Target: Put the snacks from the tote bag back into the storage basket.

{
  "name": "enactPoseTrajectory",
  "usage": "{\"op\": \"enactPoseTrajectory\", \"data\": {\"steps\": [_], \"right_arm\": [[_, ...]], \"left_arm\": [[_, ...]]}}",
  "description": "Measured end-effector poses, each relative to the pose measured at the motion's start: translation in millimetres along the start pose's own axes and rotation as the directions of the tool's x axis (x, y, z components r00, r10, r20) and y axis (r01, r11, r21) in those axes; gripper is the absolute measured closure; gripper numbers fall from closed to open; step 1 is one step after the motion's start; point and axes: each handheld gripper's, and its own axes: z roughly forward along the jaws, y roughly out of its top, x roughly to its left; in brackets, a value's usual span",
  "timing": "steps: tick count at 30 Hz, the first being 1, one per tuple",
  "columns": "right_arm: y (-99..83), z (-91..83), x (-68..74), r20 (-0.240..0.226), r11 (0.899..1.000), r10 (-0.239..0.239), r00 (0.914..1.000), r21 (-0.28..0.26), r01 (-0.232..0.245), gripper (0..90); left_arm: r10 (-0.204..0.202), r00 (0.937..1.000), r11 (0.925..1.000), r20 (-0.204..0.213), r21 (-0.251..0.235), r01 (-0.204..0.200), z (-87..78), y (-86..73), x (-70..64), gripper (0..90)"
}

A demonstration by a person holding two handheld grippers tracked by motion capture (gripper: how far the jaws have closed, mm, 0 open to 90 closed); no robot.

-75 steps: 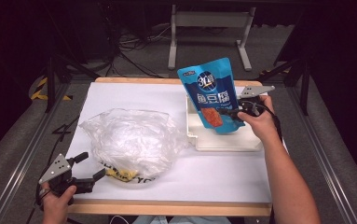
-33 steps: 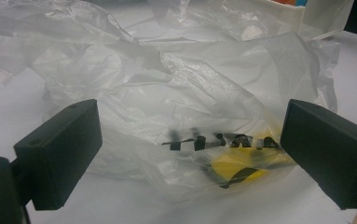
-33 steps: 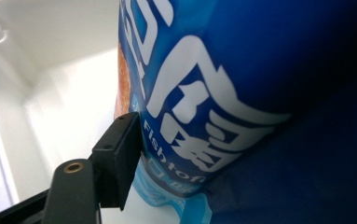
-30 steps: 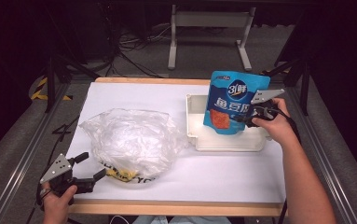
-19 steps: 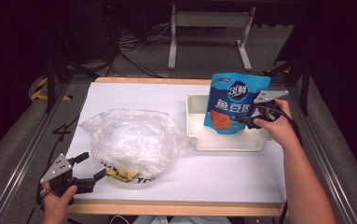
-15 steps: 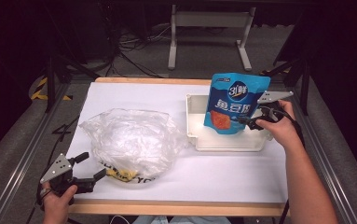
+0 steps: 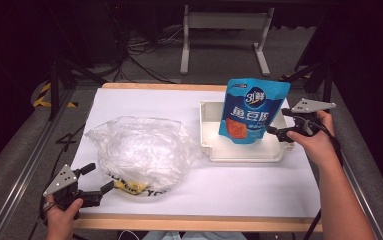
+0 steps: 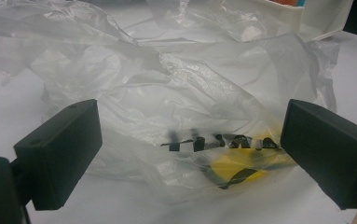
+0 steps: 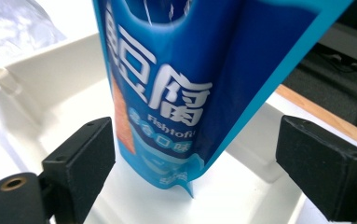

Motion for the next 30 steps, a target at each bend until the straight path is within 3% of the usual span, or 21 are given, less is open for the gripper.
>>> {"op": "enactPoseTrajectory", "data": {"steps": [5, 13, 15, 18, 22, 30], "right_arm": [[2.8, -22.8, 9.8, -0.001, 0.999, 0.0, 1.0, -0.037, 0.0, 11.8], [5.6, -47.8, 30.7, -0.057, 0.996, 0.01, 0.9983, -0.09, -0.015, 10.5], [5.7, -49.6, 32.8, -0.068, 0.996, 0.01, 0.9977, -0.093, -0.016, 10.5], [6.0, -56.9, 44.9, -0.132, 0.991, 0.019, 0.991, -0.132, -0.036, 9.2], [6.1, -61.6, 57.7, -0.184, 0.984, 0.013, 0.9828, -0.173, -0.045, 8.2], [4.7, -60.1, 79.2, -0.225, 0.982, -0.017, 0.9741, -0.186, -0.026, 7.0]], "left_arm": [[0.0, 1.0, 1.0, -0.001, 0.004, 0.0, 0.8, 0.1, -0.2, 6.2], [0.001, 1.0, 1.0, -0.003, 0.005, -0.001, 1.0, 0.1, -0.9, 6.2], [0.003, 1.0, 1.0, -0.002, 0.004, -0.003, 0.8, 0.2, -0.8, 6.2], [0.003, 1.0, 1.0, -0.003, 0.003, -0.003, 0.7, 0.2, -1.0, 6.2], [0.003, 1.0, 1.0, -0.001, 0.004, -0.003, 1.0, 0.4, -1.0, 6.2], [0.002, 1.0, 1.0, -0.001, 0.003, -0.002, 1.3, 0.7, -1.3, 6.2]]}}
